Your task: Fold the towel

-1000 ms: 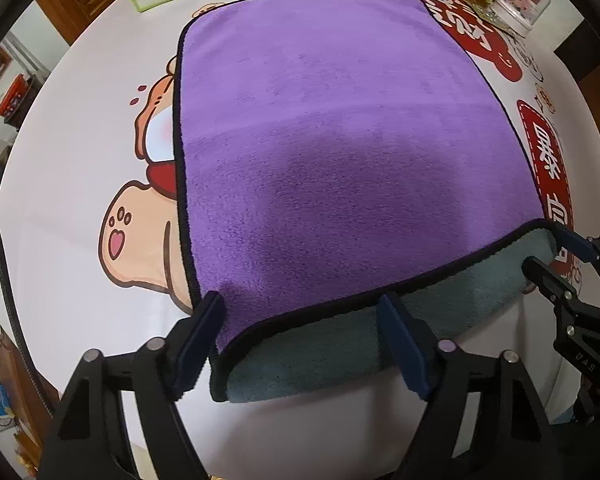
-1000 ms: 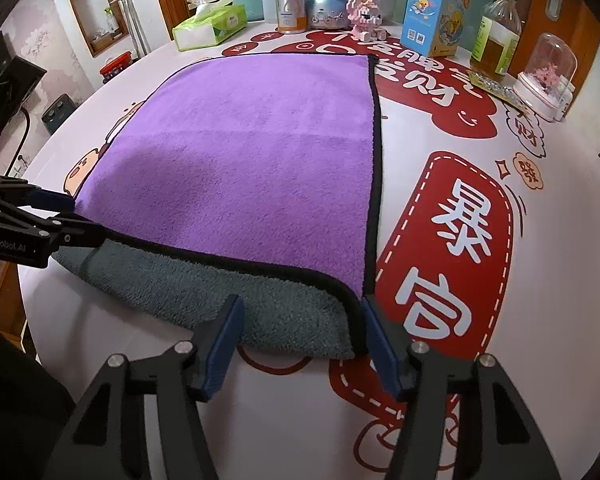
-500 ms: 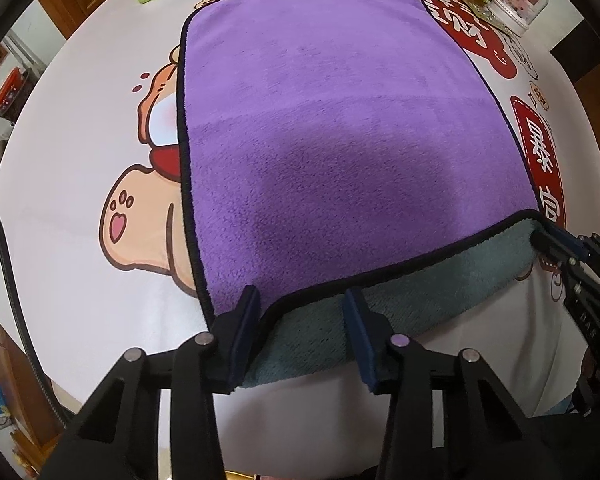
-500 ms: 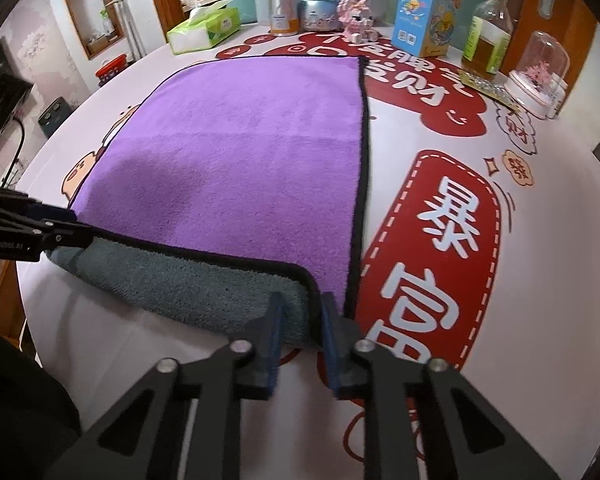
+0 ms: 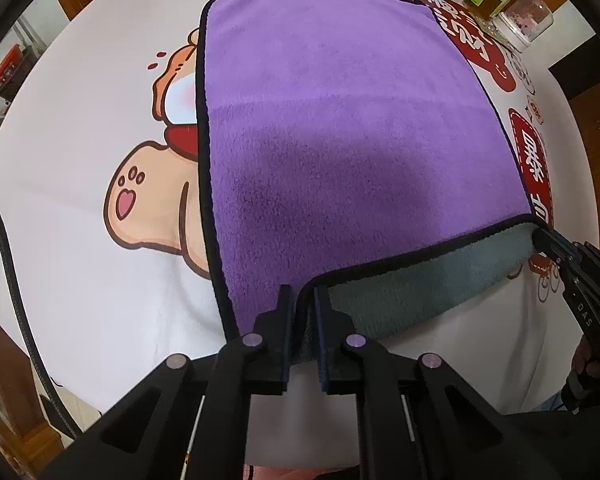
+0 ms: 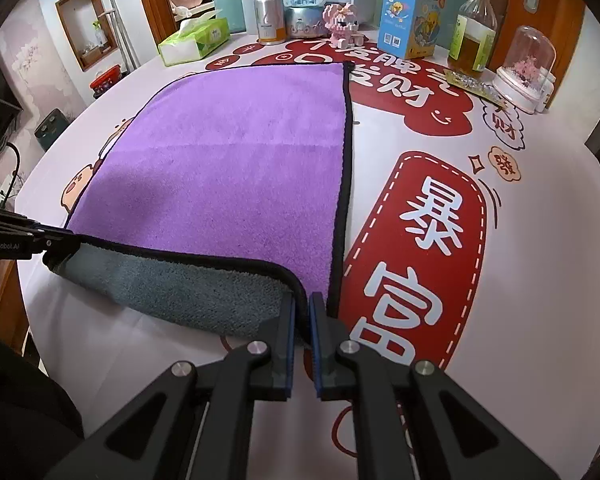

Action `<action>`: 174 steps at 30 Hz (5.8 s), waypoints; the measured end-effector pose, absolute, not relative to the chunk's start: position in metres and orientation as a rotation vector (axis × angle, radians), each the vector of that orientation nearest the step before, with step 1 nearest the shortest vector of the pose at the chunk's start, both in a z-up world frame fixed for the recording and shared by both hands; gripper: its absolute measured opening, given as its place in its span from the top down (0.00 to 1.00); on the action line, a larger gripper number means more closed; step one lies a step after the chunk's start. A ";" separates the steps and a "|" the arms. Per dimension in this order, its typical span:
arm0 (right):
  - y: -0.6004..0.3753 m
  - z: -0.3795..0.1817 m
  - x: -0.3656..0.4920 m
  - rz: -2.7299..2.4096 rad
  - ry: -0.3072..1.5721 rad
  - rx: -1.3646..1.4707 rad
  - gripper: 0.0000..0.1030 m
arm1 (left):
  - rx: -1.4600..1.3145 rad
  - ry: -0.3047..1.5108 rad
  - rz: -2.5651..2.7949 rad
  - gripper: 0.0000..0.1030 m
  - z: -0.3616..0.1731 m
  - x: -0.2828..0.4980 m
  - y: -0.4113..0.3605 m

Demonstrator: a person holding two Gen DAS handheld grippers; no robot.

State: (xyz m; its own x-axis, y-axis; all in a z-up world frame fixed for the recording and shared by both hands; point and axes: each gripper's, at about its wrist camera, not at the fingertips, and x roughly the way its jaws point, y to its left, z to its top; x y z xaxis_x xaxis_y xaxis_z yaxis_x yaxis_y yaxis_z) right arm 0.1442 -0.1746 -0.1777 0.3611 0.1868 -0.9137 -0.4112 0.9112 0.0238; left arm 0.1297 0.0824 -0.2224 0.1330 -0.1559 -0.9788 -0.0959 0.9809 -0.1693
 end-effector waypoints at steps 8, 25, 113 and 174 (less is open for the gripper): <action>-0.174 -0.171 0.143 0.386 1.122 -0.219 0.94 | -0.221 1.441 -0.088 0.96 -0.216 0.121 0.085; -0.165 -0.140 0.145 0.366 1.054 -0.200 0.94 | -0.151 1.386 -0.166 0.97 -0.166 0.123 0.083; -0.126 -0.113 0.223 0.115 0.752 -0.086 0.25 | -0.173 1.085 0.067 0.31 -0.122 0.224 0.159; -0.108 0.008 -0.027 -0.007 0.899 0.122 0.00 | 0.022 0.919 -0.063 0.07 -0.005 0.016 0.066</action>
